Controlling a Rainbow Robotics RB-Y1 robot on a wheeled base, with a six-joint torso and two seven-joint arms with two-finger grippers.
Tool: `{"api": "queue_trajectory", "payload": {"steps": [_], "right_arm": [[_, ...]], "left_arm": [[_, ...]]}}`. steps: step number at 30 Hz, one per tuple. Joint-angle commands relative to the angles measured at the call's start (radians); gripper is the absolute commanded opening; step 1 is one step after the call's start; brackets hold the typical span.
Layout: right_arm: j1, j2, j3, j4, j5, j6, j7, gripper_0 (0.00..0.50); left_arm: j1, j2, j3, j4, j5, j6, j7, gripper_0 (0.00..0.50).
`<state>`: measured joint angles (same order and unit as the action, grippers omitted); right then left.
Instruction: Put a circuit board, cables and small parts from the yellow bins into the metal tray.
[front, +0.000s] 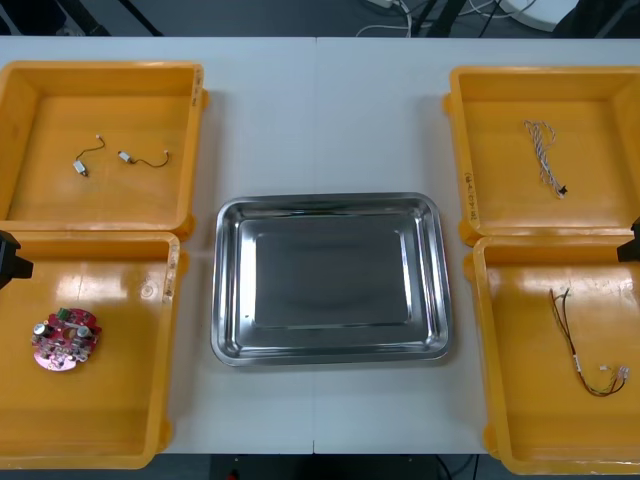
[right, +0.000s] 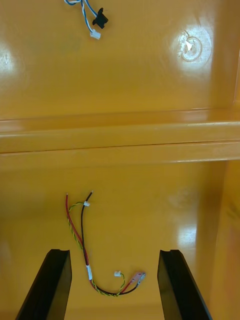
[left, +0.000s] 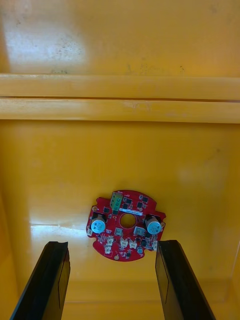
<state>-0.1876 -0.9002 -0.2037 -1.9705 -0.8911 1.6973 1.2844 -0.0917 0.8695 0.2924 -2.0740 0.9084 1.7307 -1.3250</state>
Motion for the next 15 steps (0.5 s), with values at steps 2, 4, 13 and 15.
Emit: {"api": "queue_trajectory", "payload": {"steps": [2, 4, 13, 15], "right_arm": [[-0.027, -0.054, -0.017, -0.007, -0.005, 0.007, -0.005, 0.500], [-0.027, -0.054, -0.017, -0.007, -0.005, 0.007, -0.005, 0.500], [-0.027, -0.054, -0.017, -0.007, -0.005, 0.007, -0.005, 0.500], [-0.027, -0.054, -0.017, -0.007, -0.005, 0.007, -0.005, 0.500]], "left_arm": [[0.009, -0.004, -0.006, -0.008, 0.007, 0.007, 0.026, 0.500], [0.009, -0.004, -0.006, -0.008, 0.007, 0.007, 0.026, 0.500], [0.009, -0.004, -0.006, -0.008, 0.007, 0.007, 0.026, 0.500], [0.009, -0.004, -0.006, -0.008, 0.007, 0.007, 0.026, 0.500]]}}
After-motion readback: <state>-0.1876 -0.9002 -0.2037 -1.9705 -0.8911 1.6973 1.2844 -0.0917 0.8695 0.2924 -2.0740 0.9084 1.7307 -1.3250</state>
